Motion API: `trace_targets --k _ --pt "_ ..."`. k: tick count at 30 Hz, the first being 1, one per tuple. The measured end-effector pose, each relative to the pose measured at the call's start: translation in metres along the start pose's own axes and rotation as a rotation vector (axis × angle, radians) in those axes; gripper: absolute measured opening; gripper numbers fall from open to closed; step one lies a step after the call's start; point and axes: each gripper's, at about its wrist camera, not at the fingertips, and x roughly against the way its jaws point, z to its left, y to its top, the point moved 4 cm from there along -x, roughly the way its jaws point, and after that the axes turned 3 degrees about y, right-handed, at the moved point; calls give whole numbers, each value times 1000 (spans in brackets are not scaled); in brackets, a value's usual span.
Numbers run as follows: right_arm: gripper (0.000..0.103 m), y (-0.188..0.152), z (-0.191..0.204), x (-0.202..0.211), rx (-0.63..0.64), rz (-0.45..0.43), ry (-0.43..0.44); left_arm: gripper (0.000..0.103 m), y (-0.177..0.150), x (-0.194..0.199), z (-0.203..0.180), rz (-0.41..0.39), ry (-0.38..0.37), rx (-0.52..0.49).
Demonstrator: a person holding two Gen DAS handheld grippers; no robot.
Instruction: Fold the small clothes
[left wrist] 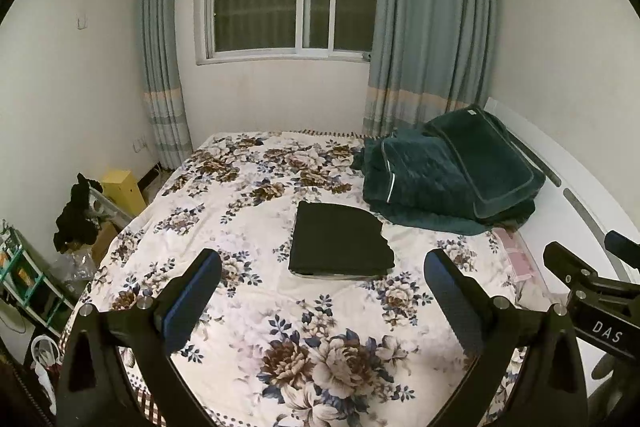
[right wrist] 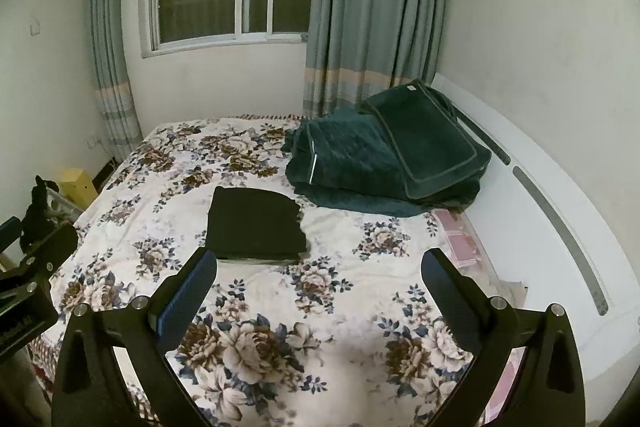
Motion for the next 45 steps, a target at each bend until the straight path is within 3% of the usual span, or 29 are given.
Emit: trace_targets --k 25,45 --pt "103 14 0 -7 8 -12 50 103 6 8 0 -20 3 -12" --pt "103 14 9 13 -4 -51 55 103 10 19 -1 -67 15 -11"
